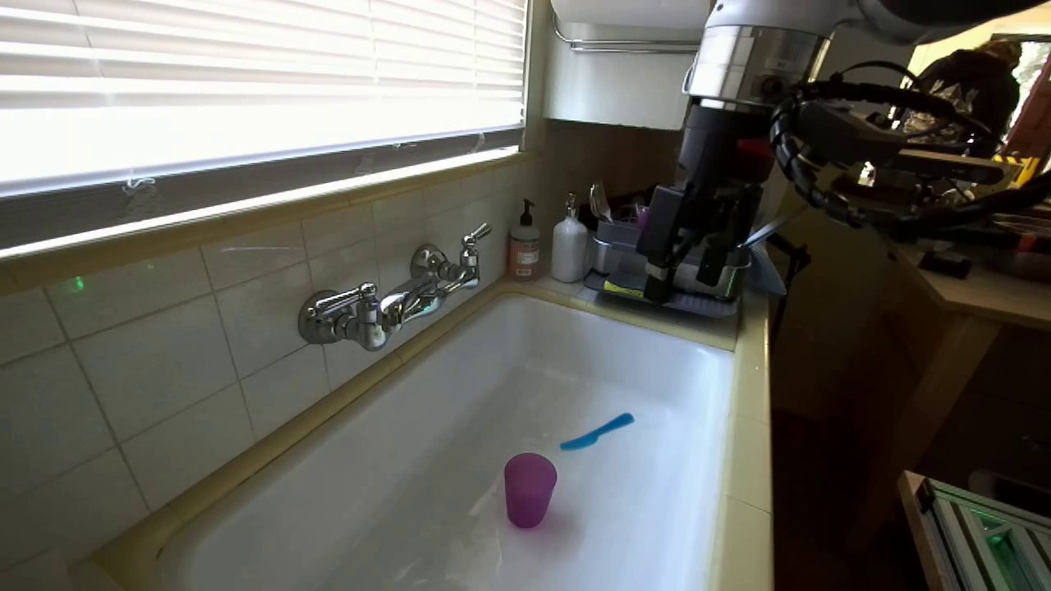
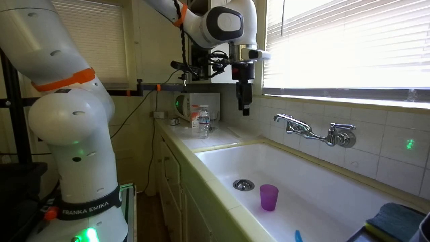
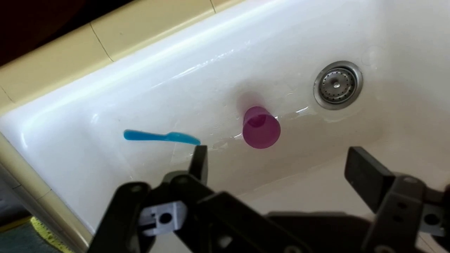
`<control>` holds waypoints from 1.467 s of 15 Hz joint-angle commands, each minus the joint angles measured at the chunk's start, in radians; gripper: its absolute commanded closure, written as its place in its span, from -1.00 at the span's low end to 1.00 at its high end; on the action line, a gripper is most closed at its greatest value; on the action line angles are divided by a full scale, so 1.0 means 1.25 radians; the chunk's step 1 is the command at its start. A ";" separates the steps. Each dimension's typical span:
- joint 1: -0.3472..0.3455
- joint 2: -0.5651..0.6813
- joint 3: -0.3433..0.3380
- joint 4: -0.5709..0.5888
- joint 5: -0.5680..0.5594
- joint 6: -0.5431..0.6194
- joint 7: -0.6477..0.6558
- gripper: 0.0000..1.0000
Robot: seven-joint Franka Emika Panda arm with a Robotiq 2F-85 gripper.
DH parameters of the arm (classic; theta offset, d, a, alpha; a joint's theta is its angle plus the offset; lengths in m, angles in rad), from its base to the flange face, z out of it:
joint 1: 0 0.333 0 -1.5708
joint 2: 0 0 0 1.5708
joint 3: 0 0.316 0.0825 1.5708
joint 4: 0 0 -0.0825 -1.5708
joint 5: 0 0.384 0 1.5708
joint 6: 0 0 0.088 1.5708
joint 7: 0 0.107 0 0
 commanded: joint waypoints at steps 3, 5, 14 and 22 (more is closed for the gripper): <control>0.002 0.134 -0.020 0.019 0.054 0.046 0.000 -1.00; 0.003 0.191 -0.022 0.028 0.044 0.078 -0.014 -1.00; 0.014 0.426 -0.046 0.109 -0.086 0.210 -0.076 -1.00; 0.023 0.495 -0.066 0.140 -0.087 0.210 -0.120 -1.00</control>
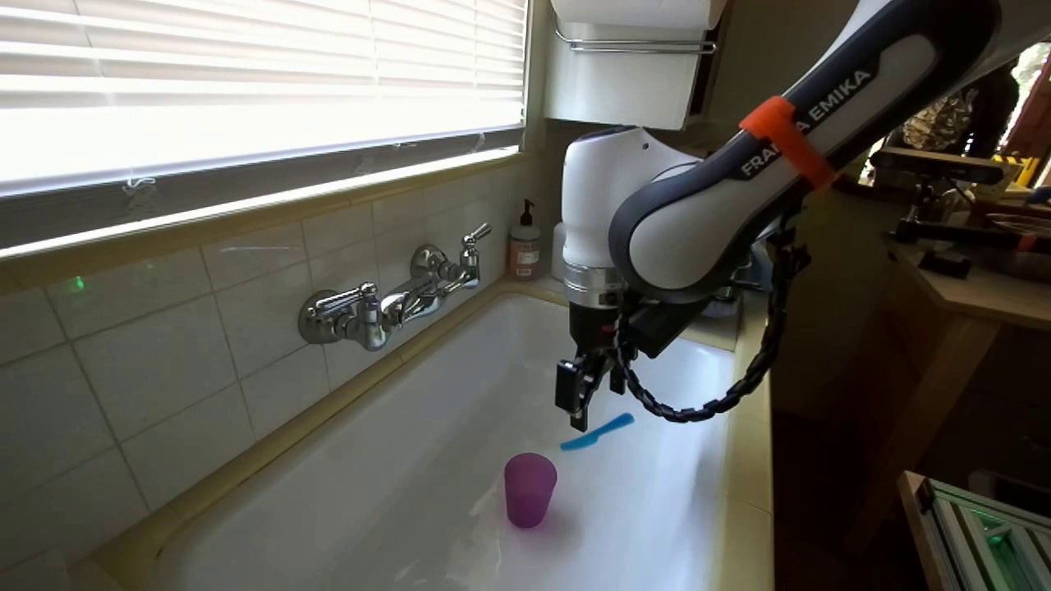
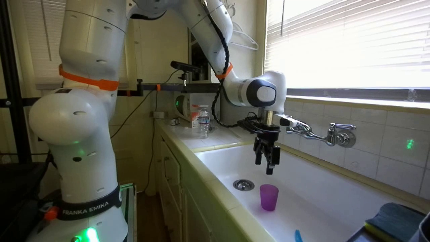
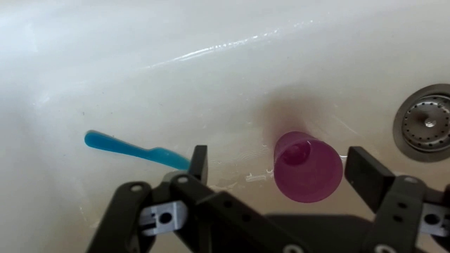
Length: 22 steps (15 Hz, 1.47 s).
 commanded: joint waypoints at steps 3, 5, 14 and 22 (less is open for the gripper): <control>0.018 -0.003 -0.020 0.002 0.005 -0.002 -0.004 -1.00; 0.031 0.003 -0.031 0.000 -0.036 0.027 0.053 -1.00; 0.070 0.129 -0.092 0.020 -0.102 0.262 0.077 -1.00; 0.089 0.229 -0.104 0.054 -0.069 0.321 0.027 -1.00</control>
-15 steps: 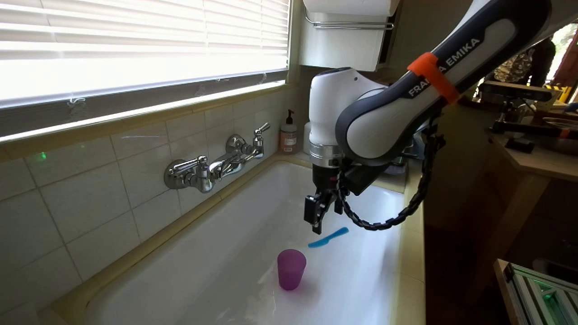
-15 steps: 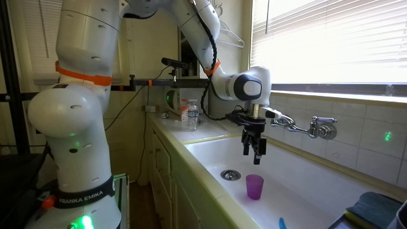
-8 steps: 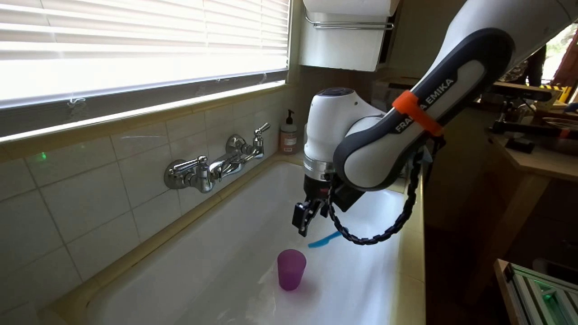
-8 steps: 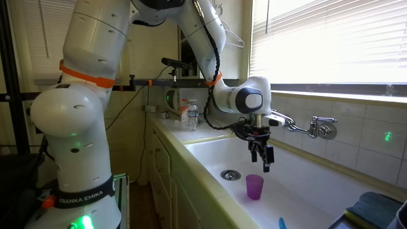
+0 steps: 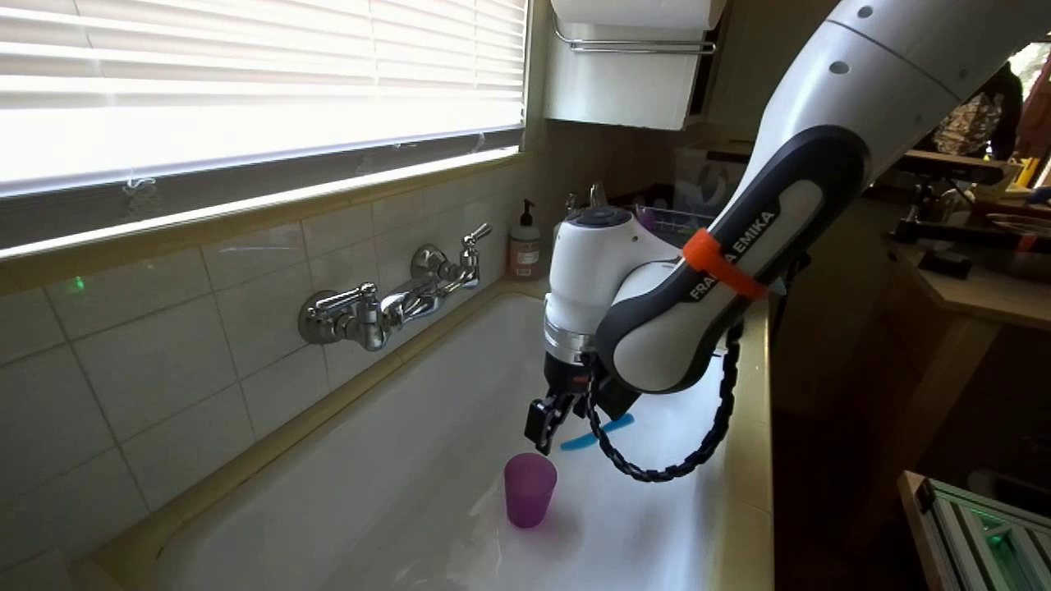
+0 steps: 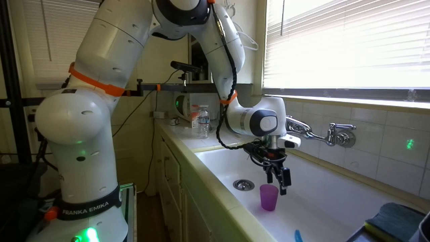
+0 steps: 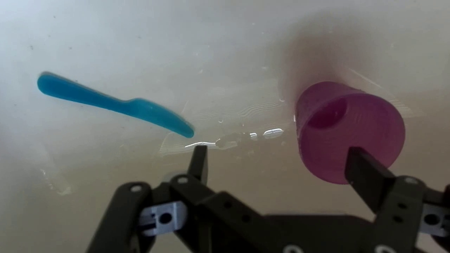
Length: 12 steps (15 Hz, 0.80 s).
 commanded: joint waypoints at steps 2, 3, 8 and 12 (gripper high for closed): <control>0.032 0.071 -0.029 0.038 -0.009 0.058 -0.007 -1.00; 0.039 0.082 -0.036 0.042 -0.011 0.077 -0.008 -1.00; 0.043 0.129 -0.028 0.063 0.019 0.125 -0.034 -1.00; 0.042 0.150 -0.025 0.078 0.024 0.127 -0.052 -0.35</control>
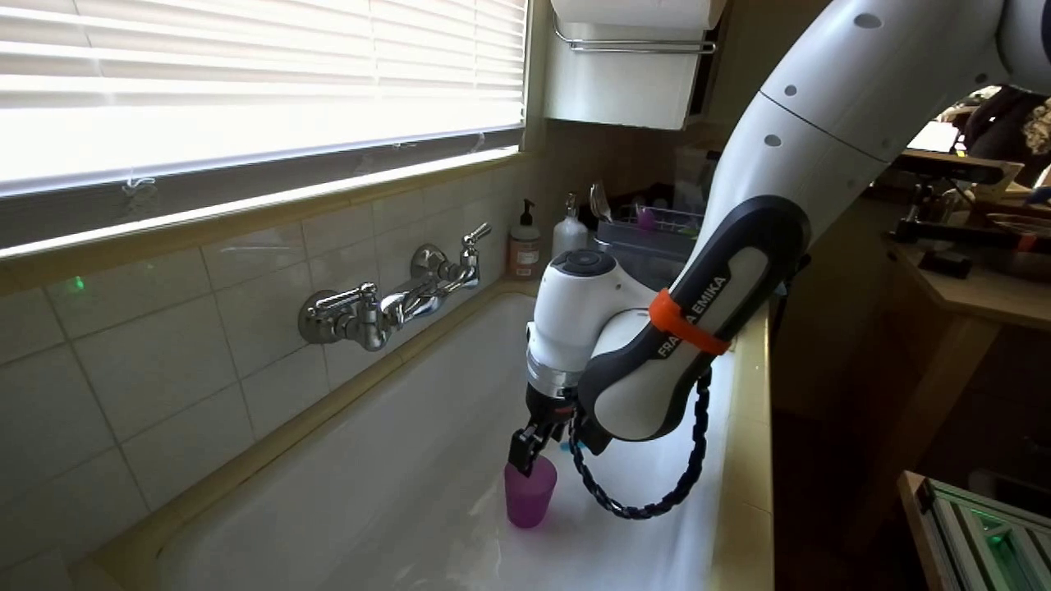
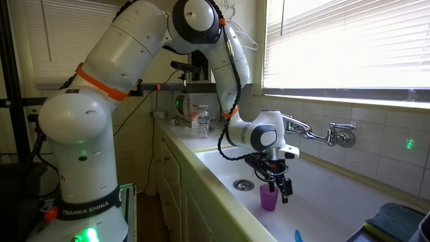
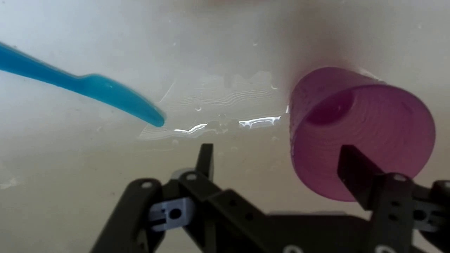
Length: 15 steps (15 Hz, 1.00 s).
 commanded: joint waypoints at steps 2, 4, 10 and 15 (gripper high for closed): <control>0.004 0.035 -0.002 0.024 0.023 0.020 -0.032 -0.02; 0.002 0.039 -0.001 0.029 0.026 0.018 -0.035 0.29; -0.007 0.045 0.009 0.038 0.035 0.016 -0.053 1.00; 0.018 0.002 -0.029 0.023 0.009 -0.004 -0.058 0.98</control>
